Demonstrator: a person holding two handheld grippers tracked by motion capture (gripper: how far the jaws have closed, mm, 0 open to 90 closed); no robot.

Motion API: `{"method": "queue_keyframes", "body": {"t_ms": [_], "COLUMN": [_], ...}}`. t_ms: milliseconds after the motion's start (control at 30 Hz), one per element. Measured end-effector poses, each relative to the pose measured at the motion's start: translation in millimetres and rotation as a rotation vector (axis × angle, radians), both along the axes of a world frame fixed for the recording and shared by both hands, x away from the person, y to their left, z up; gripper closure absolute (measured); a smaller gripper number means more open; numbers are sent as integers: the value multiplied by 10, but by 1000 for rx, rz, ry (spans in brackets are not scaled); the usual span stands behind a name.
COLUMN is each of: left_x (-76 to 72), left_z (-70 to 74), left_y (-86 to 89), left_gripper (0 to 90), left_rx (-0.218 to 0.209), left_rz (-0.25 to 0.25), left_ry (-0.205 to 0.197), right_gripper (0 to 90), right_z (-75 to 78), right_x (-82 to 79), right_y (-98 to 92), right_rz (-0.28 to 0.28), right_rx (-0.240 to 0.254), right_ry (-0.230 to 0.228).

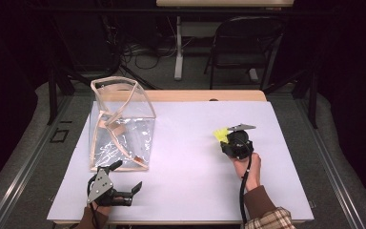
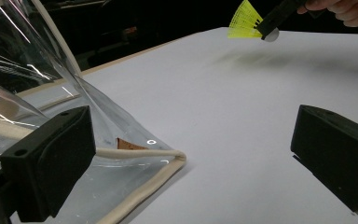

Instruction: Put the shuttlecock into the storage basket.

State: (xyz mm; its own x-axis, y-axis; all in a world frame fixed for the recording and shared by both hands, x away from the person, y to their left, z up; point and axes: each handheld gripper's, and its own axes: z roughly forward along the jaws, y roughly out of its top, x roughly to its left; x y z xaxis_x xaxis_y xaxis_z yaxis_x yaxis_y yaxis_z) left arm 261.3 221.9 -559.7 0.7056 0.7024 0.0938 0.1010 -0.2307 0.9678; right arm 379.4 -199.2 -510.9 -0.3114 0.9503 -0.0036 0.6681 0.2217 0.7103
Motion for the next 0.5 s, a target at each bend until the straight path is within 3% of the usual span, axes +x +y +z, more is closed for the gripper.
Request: {"method": "queue_keyframes", "body": {"t_ms": [500], "left_x": [0], "left_z": [2], "left_y": [0], "left_gripper": [0], "left_rx": [2], "left_rz": [-2], "left_ry": [-2], "right_gripper": [644], "right_z": [135], "right_x": [18], "right_y": [7], "right_rz": [20], "right_rx": [-10], "right_ry": [-20]}}
